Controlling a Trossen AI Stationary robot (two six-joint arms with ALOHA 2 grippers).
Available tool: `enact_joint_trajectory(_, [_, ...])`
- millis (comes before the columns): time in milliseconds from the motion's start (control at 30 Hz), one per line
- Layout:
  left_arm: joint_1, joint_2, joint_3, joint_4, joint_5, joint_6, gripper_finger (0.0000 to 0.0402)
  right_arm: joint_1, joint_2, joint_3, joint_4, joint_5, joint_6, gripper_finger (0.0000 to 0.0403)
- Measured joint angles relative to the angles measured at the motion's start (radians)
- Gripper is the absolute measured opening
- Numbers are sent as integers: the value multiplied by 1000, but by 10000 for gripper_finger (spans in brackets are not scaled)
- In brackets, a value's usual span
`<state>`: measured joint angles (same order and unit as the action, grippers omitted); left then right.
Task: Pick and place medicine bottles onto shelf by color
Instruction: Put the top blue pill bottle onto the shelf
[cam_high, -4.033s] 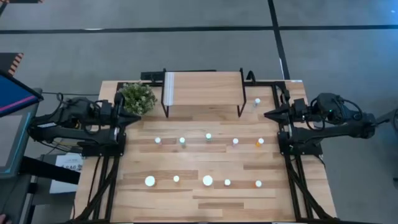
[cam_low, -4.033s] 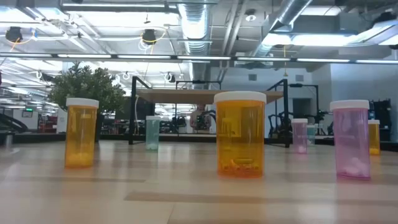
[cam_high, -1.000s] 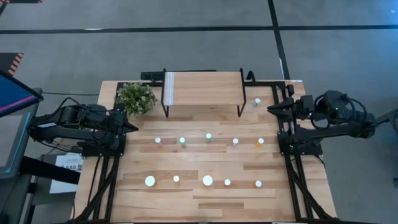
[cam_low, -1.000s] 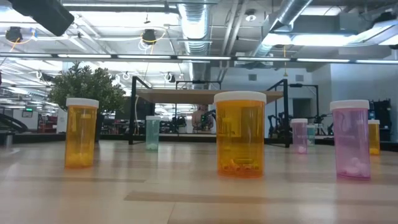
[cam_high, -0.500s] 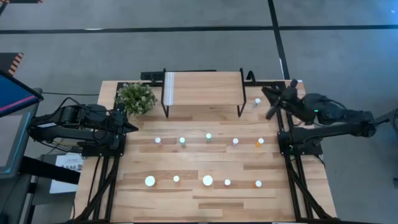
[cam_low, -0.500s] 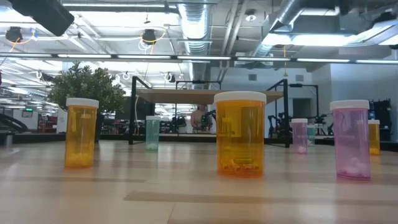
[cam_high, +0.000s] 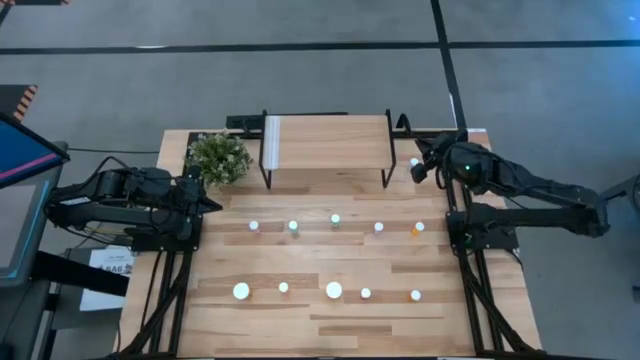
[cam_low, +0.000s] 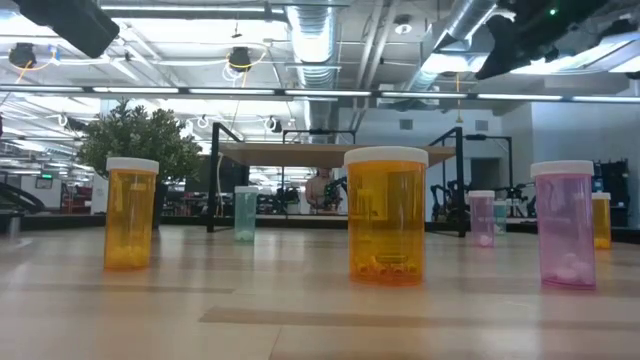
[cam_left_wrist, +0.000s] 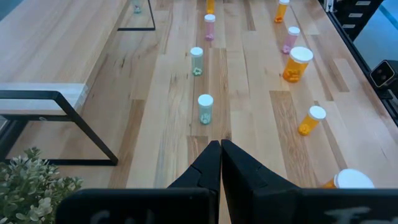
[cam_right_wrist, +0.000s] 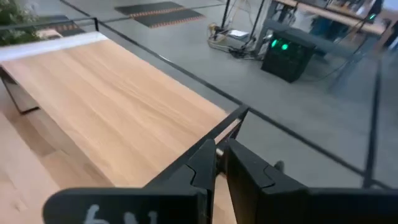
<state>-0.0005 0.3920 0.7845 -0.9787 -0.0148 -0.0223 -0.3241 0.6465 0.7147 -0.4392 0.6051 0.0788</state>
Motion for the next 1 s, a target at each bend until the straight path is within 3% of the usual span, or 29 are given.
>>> enact_joint_trajectory(133, [0, 0, 0, 0, 0, 0, 0, -80, -78, -110, 77, -62, 28, 61])
enact_joint_trajectory(300, [0, 0, 0, 0, 0, 0, 0, -167, -132, -236, 135, -42, 55, 61])
enact_joint_trajectory(733, [0, 0, 0, 0, 0, 0, 0, -235, -65, -330, 130, -56, 121, 65])
enact_joint_trajectory(833, [0, 0, 0, 0, 0, 0, 0, -234, -27, -329, 140, -88, 131, 89])
enact_joint_trajectory(1000, [0, 0, 0, 0, 0, 0, 0, -249, 62, -329, 136, -104, 213, 169])
